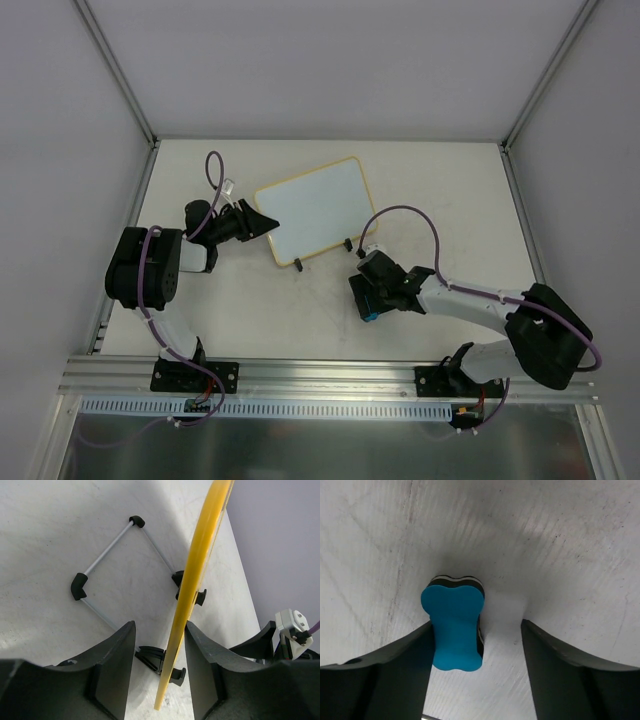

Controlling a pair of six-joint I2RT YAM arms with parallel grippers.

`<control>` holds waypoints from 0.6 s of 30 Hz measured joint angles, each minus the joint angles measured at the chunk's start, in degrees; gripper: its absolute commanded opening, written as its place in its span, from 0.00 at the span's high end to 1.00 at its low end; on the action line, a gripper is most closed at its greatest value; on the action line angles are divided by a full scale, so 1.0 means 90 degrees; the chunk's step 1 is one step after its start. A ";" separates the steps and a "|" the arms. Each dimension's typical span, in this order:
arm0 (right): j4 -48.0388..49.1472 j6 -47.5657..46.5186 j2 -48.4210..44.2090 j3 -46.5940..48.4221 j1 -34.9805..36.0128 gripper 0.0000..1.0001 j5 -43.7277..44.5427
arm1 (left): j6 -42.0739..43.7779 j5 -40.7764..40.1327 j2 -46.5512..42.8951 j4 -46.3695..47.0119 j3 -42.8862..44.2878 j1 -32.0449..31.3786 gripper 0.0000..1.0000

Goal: Erase the whiteboard

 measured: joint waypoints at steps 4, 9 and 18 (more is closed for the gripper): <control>0.0012 0.0036 -0.0131 -0.0027 0.0012 0.20 0.0095 | -0.0002 -0.0039 0.0002 0.0005 0.0000 0.0002 0.56; 0.0012 0.0034 -0.0134 -0.0027 0.0012 0.20 0.0119 | 0.0000 -0.0034 0.0012 0.0066 -0.0024 0.0017 0.53; 0.0010 0.0002 0.0002 0.0017 0.0012 0.19 0.0117 | -0.0041 -0.0002 0.0015 0.0425 -0.0243 0.0100 0.50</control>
